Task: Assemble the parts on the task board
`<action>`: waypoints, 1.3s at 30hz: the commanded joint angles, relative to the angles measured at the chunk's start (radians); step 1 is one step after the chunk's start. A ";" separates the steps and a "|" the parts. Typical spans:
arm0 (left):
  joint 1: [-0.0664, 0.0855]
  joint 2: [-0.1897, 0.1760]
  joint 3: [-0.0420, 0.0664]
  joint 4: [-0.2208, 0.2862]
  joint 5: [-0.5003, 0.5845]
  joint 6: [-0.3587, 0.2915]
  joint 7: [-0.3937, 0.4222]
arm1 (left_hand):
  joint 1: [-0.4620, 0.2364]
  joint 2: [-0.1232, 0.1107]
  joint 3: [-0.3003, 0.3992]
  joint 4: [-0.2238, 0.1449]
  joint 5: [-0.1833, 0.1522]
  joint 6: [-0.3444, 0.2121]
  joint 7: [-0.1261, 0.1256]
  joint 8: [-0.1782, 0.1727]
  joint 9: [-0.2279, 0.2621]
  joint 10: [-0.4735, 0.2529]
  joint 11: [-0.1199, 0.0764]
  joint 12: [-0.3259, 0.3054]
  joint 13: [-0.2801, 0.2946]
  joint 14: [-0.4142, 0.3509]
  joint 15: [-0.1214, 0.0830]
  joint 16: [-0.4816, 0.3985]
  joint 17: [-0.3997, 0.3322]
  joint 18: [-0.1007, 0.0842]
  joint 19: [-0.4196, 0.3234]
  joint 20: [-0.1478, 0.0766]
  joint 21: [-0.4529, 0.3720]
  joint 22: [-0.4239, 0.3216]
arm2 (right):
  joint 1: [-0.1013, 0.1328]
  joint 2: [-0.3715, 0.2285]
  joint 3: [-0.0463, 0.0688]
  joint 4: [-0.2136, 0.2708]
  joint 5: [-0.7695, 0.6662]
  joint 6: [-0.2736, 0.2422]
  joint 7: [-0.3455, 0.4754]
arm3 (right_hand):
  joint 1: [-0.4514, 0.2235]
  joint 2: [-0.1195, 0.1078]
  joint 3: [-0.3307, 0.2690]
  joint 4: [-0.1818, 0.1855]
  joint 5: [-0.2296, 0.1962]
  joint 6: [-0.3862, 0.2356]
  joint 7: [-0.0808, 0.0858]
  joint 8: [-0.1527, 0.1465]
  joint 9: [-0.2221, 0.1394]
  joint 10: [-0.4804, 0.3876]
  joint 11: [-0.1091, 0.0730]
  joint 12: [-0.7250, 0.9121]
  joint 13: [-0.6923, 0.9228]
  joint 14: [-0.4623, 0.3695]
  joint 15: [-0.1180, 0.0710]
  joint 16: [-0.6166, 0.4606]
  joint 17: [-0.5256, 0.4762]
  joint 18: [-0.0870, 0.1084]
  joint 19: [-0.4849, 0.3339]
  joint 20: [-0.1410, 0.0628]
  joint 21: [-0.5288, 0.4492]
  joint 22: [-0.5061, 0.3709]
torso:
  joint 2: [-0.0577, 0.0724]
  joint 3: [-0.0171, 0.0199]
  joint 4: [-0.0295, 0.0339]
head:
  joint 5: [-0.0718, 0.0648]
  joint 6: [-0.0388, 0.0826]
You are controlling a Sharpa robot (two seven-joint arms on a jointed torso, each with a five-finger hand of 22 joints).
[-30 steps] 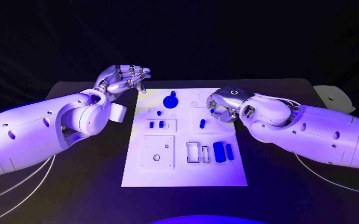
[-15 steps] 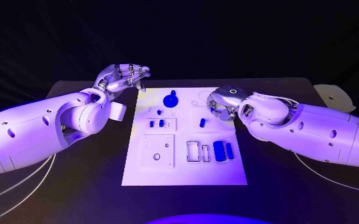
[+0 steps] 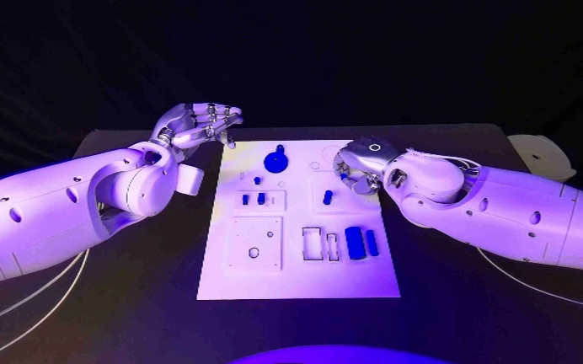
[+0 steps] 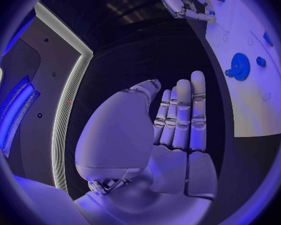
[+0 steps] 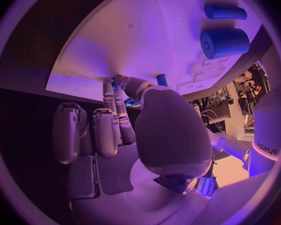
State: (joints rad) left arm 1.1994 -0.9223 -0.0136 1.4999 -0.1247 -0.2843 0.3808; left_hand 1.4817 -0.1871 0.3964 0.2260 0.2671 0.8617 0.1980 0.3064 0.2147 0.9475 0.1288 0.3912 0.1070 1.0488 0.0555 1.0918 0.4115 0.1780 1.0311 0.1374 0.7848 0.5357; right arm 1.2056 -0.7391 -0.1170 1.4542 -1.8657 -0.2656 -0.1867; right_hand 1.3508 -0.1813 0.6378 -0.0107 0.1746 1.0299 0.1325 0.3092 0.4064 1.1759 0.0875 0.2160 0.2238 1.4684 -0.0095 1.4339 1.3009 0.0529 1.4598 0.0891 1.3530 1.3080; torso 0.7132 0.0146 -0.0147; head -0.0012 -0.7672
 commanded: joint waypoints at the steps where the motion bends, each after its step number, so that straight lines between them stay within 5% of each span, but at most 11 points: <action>1: 0.000 0.000 0.001 0.006 0.006 0.008 -0.007 | 0.009 -0.002 0.007 0.001 -0.001 0.001 0.002 0.004 -0.001 -0.004 0.004 0.005 0.000 -0.003 -0.003 -0.007 -0.001 0.006 0.006 0.001 -0.007 -0.001 | -0.015 -0.003 -0.011 -0.003 -0.045 0.059 -0.037 | 0.001 0.023 0.004 -0.009 0.002 0.009 -0.001 0.006 0.003 0.036 -0.029 -0.004 0.000 0.046 -0.007 -0.001 -0.008 -0.010 0.021 -0.002 0.027 0.148 | 0.000 -0.0006 -0.0001 | -0.001 -0.001; 14: 0.000 -0.002 0.001 0.009 0.006 0.008 -0.016 | 0.002 -0.004 0.019 -0.004 -0.001 -0.005 0.004 0.006 -0.002 -0.016 0.006 0.011 -0.002 0.002 -0.001 -0.001 -0.002 0.006 0.039 0.001 0.019 0.011 | -0.015 -0.024 -0.008 0.042 -0.053 -0.081 -0.044 | -0.014 0.023 0.005 -0.010 -0.005 0.013 -0.003 0.010 0.009 0.045 -0.030 -0.008 0.000 0.045 -0.008 -0.006 -0.018 -0.017 0.035 -0.002 0.061 0.171 | 0.000 -0.0006 0.0004 | 0.001 -0.002; 25: 0.000 -0.004 0.001 0.006 0.006 0.009 -0.018 | -0.001 -0.008 0.027 -0.008 -0.001 -0.006 0.005 0.009 -0.002 -0.023 0.008 0.016 -0.003 -0.014 0.001 -0.011 -0.007 0.006 0.033 0.002 0.021 0.014 | -0.009 -0.045 -0.001 0.077 -0.050 -0.143 -0.044 | -0.025 0.021 0.003 -0.008 -0.020 0.013 -0.005 0.011 0.012 0.048 -0.031 -0.013 0.000 0.045 -0.009 -0.008 -0.022 -0.019 0.038 -0.003 0.071 0.178 | 0.000 -0.0003 -0.0005 | 0.002 -0.001; 32: 0.000 -0.004 0.001 0.004 0.006 0.011 -0.021 | -0.003 -0.009 0.028 -0.008 -0.001 -0.008 0.005 0.009 -0.003 -0.027 0.009 0.016 -0.003 -0.017 0.001 -0.013 -0.008 0.005 0.031 0.003 0.021 0.014 | -0.001 -0.080 0.006 0.133 -0.023 -0.163 -0.043 | -0.027 0.020 0.003 -0.007 -0.023 0.013 -0.005 0.011 0.012 0.048 -0.032 -0.014 -0.001 0.045 -0.009 -0.008 -0.022 -0.019 0.039 -0.003 0.073 0.180 | 0.000 -0.0010 0.0001 | 0.001 -0.002; 39: 0.000 -0.003 0.000 0.003 0.006 0.012 -0.022 | -0.005 -0.010 0.030 -0.009 -0.001 -0.009 0.006 0.009 -0.003 -0.030 0.010 0.017 -0.003 -0.020 0.002 -0.015 -0.009 0.005 0.028 0.003 0.020 0.014 | 0.000 -0.103 0.010 0.219 0.026 -0.195 -0.030 | -0.028 0.020 0.002 -0.006 -0.025 0.013 -0.005 0.011 0.013 0.048 -0.032 -0.015 -0.001 0.045 -0.009 -0.008 -0.024 -0.020 0.041 -0.003 0.077 0.182 | -0.001 0.0001 -0.0011 | 0.017 0.000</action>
State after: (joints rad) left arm 1.1992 -0.9269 -0.0139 1.5021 -0.1232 -0.2839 0.3561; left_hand 1.4775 -0.1912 0.4197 0.2166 0.2671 0.8580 0.2016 0.3122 0.2133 0.9238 0.1378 0.4028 0.1051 1.0342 0.0557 1.0800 0.4035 0.1780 1.0652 0.1393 0.8004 0.5487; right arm 1.2060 -0.8426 -0.1076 1.6635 -1.8708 -0.4265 -0.2245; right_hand 1.3313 -0.1609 0.6411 -0.0169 0.1542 1.0372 0.1234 0.3176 0.4183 1.2060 0.0808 0.2077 0.2221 1.4648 -0.0130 1.4296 1.2782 0.0530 1.4610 0.0879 1.4270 1.3074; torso 0.7126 0.0140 -0.0156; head 0.0098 -0.7685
